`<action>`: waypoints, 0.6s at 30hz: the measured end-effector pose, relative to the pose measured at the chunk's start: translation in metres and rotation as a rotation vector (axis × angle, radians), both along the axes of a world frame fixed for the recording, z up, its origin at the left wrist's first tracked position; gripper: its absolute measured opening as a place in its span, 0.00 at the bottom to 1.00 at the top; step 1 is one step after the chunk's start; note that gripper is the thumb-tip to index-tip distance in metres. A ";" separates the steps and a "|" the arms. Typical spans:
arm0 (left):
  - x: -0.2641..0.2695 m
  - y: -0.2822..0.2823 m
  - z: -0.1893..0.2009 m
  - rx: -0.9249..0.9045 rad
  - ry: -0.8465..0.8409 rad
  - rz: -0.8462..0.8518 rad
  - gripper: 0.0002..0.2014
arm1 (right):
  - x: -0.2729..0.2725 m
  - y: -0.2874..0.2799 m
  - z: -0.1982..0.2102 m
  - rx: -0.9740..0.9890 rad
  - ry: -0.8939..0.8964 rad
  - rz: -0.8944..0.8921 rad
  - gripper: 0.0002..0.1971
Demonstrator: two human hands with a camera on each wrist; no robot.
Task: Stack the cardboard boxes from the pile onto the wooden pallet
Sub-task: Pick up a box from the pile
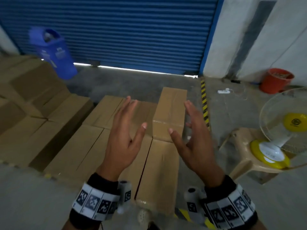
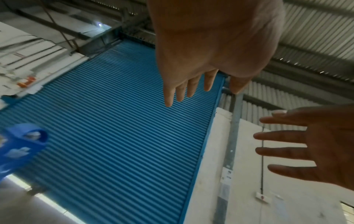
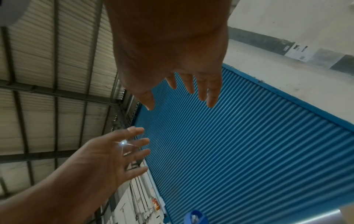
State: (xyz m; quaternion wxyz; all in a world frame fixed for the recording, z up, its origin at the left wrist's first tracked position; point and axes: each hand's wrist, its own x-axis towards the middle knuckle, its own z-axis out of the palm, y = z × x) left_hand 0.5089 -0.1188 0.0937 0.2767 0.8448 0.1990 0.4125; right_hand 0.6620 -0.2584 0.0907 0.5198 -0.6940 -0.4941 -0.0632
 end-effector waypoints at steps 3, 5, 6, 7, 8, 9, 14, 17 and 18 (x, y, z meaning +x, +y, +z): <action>-0.056 -0.035 -0.018 -0.043 0.077 0.078 0.30 | -0.048 -0.028 -0.015 -0.027 0.022 0.022 0.35; -0.096 -0.053 -0.027 -0.069 0.098 0.120 0.31 | -0.082 -0.042 -0.023 -0.056 0.081 0.042 0.36; -0.116 -0.060 -0.031 -0.084 0.095 0.144 0.30 | -0.098 -0.047 -0.027 -0.074 0.106 0.065 0.36; -0.135 -0.066 -0.035 -0.100 0.096 0.172 0.30 | -0.114 -0.051 -0.030 -0.100 0.122 0.089 0.37; -0.154 -0.070 -0.039 -0.120 0.102 0.202 0.30 | -0.129 -0.052 -0.033 -0.131 0.126 0.108 0.37; -0.173 -0.072 -0.044 -0.139 0.113 0.232 0.31 | -0.143 -0.052 -0.037 -0.167 0.123 0.124 0.37; -0.266 -0.062 -0.064 -0.168 0.164 0.357 0.30 | -0.217 -0.022 -0.047 -0.310 0.132 0.249 0.39; -0.331 -0.044 -0.076 -0.186 0.126 0.430 0.29 | -0.270 0.017 -0.054 -0.384 0.147 0.342 0.40; -0.356 -0.038 -0.080 -0.200 0.119 0.457 0.29 | -0.290 0.033 -0.057 -0.399 0.165 0.372 0.40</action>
